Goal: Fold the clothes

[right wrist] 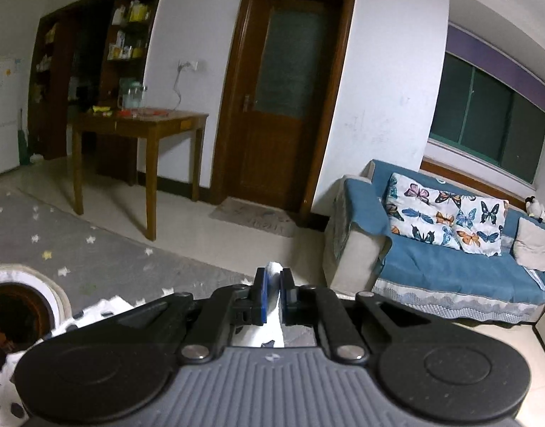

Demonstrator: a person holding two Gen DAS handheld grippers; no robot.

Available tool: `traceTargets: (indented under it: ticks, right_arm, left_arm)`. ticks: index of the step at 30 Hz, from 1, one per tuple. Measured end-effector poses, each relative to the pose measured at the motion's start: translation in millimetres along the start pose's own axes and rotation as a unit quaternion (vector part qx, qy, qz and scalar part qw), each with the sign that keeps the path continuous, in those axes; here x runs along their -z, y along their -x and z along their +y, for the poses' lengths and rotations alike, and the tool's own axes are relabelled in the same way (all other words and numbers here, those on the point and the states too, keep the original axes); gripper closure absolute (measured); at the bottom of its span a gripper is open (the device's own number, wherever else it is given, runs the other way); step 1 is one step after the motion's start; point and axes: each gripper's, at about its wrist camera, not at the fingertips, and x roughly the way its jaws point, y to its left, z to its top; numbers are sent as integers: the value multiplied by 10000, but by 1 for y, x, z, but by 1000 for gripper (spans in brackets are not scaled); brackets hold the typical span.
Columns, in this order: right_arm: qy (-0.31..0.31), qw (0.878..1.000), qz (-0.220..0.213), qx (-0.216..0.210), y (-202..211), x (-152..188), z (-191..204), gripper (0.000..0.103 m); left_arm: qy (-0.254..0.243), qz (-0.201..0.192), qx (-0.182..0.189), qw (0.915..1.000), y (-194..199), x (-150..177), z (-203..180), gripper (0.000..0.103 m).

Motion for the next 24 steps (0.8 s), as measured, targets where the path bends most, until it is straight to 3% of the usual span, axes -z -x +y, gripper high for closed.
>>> traceTargets:
  ticks: [5,11,13,14,16,18,21,24]
  right_arm:
    - [116,9990,409,126,-19,19,0,97]
    - [103,9961,814,321,-28,49,-13,97]
    - [50,9955,866,392,-26,57,-18,97]
    - [16,9953,878,417,-26,59,-22,97]
    - [-54,9949,887,481,-23,66,-32,97]
    - [-123,9945,891,540,-20,71,-39,97]
    - [-243,9940,905,572,-15,81,-51,97]
    - [-219,9890,1265,740,-18,101,-57,94]
  left_arm:
    - [-206,-14,383,9991,-4,-2,-13,25]
    - [-412,493,463,9969,-32,5,-27,37]
    - [-428,658,460,9959,-39,7,-29,53]
    - [-437,680,469,9956,-40,8,-29,55]
    - [-455,724,488,9951,-42,9,-30,80]
    - [-309,804,874,9924,-40,11,-28,92]
    - [-111,916,1483,9846,-35,13,-26,93]
    - [-151,950,1819,9786,-29,18,-30,93]
